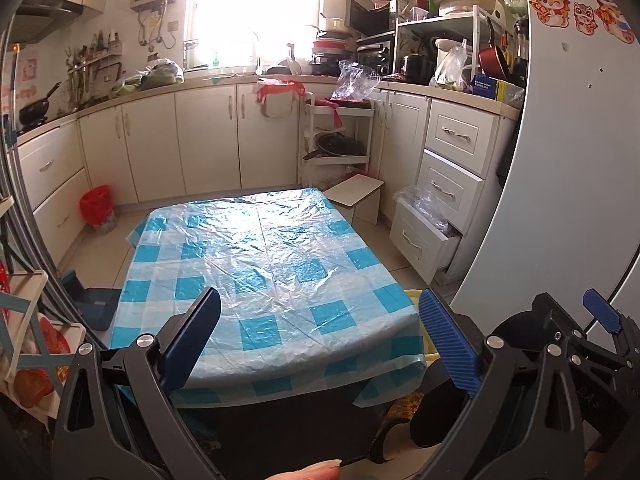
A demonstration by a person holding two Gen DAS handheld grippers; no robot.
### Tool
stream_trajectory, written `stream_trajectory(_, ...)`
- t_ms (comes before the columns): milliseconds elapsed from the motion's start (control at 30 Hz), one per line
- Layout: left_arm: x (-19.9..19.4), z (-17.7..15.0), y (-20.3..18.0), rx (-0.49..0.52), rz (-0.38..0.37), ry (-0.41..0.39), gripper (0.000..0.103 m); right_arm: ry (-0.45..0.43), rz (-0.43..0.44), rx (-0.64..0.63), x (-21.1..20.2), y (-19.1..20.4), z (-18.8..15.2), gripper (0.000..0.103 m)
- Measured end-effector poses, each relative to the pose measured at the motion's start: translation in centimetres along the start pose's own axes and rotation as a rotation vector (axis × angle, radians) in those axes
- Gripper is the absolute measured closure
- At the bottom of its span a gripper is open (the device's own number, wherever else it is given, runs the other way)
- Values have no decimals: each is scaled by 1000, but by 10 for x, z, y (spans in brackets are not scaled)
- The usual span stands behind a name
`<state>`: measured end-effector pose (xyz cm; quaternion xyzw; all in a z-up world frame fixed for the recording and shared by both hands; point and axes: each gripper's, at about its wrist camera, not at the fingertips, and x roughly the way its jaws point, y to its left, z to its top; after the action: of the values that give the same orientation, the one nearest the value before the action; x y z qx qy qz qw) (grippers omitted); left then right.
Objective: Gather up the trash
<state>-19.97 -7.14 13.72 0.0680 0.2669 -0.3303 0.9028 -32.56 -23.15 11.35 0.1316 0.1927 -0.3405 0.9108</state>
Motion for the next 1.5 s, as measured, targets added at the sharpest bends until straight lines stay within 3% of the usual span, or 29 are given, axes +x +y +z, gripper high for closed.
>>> stream_trajectory(1500,-19,1,-2,25,52,-49,8,-12,-14,-30,-7,5,-5,7)
